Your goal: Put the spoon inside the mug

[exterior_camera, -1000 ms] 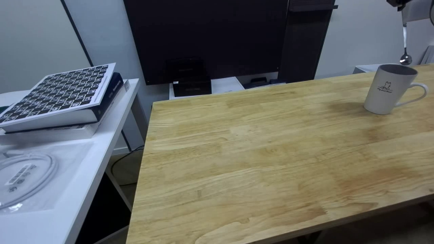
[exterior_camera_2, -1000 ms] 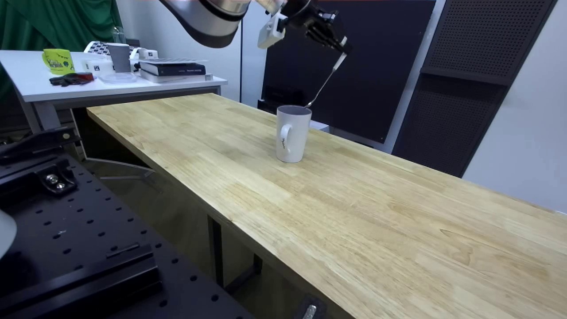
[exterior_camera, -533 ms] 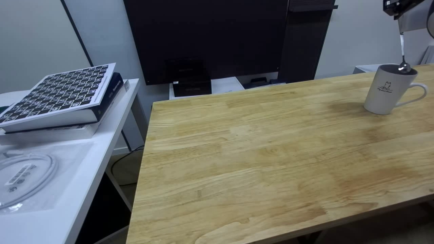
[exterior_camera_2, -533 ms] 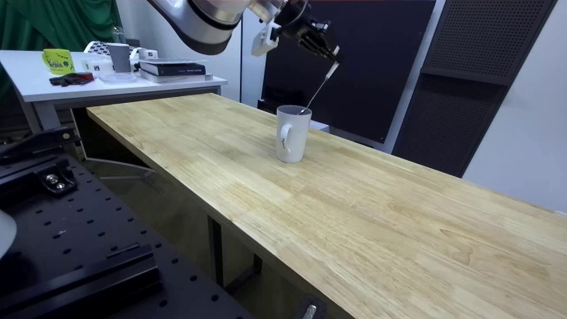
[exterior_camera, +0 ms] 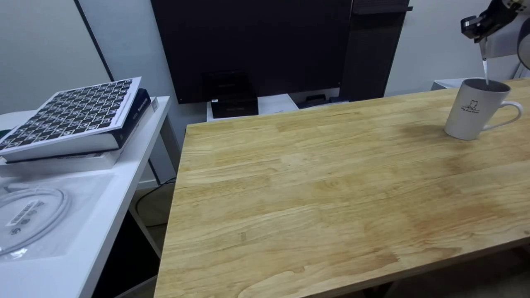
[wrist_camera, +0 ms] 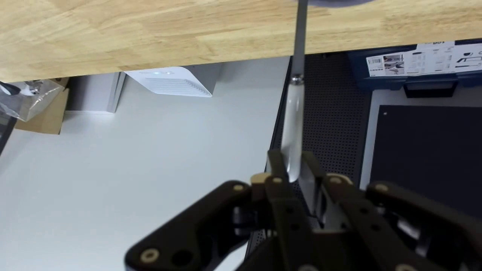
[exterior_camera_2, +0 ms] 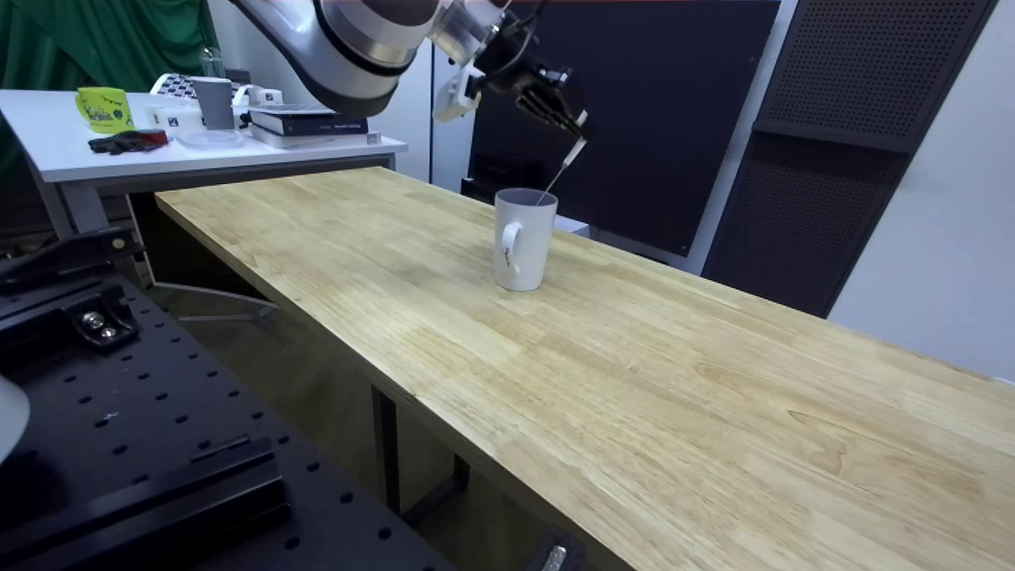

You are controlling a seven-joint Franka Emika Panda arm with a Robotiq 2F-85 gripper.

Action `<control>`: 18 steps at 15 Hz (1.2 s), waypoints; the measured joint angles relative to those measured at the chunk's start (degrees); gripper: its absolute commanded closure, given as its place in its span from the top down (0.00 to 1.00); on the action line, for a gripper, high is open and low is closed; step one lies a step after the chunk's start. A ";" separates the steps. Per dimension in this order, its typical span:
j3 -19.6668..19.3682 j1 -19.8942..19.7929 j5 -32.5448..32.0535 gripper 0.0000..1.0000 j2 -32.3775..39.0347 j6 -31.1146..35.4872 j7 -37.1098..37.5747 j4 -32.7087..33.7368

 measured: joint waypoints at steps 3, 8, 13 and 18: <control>1.05 -0.08 0.12 0.04 0.00 -0.08 -0.04 -0.03; 1.43 -0.10 0.18 0.54 0.00 -0.79 -0.18 -0.03; 0.70 0.00 0.18 0.88 -0.11 -2.37 -0.48 -0.03; -2.81 0.59 0.13 1.00 -1.25 -3.59 -1.05 -0.20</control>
